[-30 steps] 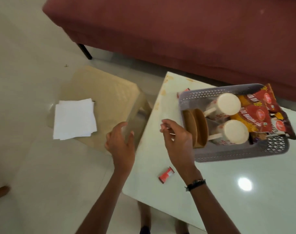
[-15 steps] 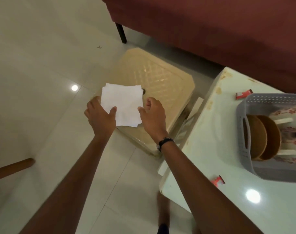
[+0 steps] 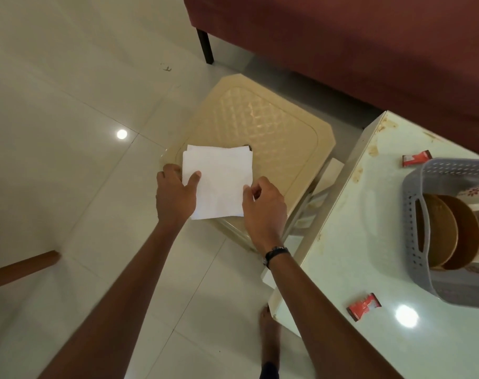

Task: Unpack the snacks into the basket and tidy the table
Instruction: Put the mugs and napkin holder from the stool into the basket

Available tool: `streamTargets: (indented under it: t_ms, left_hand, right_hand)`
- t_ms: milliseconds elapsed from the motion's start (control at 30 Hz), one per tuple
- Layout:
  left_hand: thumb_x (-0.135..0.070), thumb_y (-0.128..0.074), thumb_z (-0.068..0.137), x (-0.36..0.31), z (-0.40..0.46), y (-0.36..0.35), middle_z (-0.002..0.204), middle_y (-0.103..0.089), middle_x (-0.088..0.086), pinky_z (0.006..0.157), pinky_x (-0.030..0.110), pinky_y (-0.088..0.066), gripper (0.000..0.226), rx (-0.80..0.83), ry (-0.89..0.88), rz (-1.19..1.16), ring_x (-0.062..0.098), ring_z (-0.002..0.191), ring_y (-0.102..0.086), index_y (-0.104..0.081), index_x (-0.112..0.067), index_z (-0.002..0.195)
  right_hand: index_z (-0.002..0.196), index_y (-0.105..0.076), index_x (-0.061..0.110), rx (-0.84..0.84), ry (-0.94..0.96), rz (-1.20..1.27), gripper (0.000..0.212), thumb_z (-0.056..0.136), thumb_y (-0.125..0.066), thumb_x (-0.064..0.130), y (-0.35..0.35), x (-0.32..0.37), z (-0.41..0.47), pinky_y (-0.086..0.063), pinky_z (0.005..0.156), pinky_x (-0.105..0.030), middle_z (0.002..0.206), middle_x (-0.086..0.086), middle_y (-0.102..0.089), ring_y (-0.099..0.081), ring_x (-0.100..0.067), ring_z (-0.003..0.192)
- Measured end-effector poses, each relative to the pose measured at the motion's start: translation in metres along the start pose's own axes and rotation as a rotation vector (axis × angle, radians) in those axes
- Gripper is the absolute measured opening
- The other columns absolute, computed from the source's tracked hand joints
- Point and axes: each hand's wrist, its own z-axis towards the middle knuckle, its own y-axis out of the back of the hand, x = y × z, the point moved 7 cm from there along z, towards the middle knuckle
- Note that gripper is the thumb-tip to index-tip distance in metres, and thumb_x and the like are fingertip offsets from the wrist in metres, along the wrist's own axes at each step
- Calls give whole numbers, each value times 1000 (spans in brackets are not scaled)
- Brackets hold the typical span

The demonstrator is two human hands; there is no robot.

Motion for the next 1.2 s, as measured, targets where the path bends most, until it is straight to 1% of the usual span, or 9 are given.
streamTargets:
  t_ms: [133,333,500,600,667,833,967,1067,1200]
  left_hand:
    - [-38,-61,87,2,-8,-5,119,-51,20,91,45,-43,50,15,27,7,40,108,-52,-45,0,115]
    - [-34,-66,84,-1,-14,-10,128,-41,18,83,35,-40,59,23,25,-50,33,106,-52,-37,0,122]
    - [-25,-70,81,-2,-7,-10,124,-57,13,85,37,-50,52,86,87,-148,29,107,-56,-47,-3,123]
    - [-23,-67,83,-6,-16,-17,111,-64,2,63,22,-45,36,229,164,-376,15,88,-59,-58,-13,117]
    - [-21,-65,83,-13,-26,-21,101,-65,-5,63,23,-46,29,336,196,-499,12,86,-59,-60,-23,112]
    - [-23,-65,71,-43,-66,-32,108,-69,4,86,45,-53,37,612,251,-743,27,104,-63,-62,-24,108]
    - [-22,-64,72,-68,-102,-51,120,-68,8,99,52,-47,43,772,278,-835,30,115,-60,-62,-21,115]
    - [-23,-67,73,-85,-131,-71,111,-72,5,89,44,-55,37,799,234,-763,26,104,-66,-65,-20,110]
    - [-21,-74,78,-108,-180,-102,96,-73,-8,69,22,-59,29,722,52,-557,14,87,-70,-64,-24,105]
  right_hand:
    - [75,-51,16,-38,4,-92,15,88,-55,21,2,-3,-2,-38,61,-24,91,1,-53,-49,-16,84]
    - [78,-59,13,24,19,-131,17,87,-57,27,-3,-3,-1,-51,72,-31,97,3,-50,-48,-15,91]
    - [83,-60,16,56,-6,-24,19,84,-64,35,0,-6,1,-48,73,-29,102,5,-50,-50,-14,94]
    - [101,-53,17,107,-34,121,31,82,-68,37,6,-10,1,-53,74,-29,104,8,-42,-55,-15,96]
    - [108,-51,17,139,-78,218,41,80,-70,39,12,-14,2,-53,77,-28,108,8,-43,-56,-14,97]
    - [124,-50,19,378,-318,654,60,75,-75,44,31,-29,2,-52,94,-32,126,2,-59,-60,-15,108]
    - [124,-59,20,696,-336,988,48,81,-70,38,64,-38,-6,-53,95,-38,122,-1,-68,-64,-20,112]
    - [116,-66,18,642,-341,931,45,74,-76,34,101,-66,-12,-56,88,-37,116,-2,-71,-67,-19,106]
    - [100,-68,26,341,-330,674,46,60,-82,44,167,-121,-26,-58,68,-25,99,4,-75,-72,-12,85]
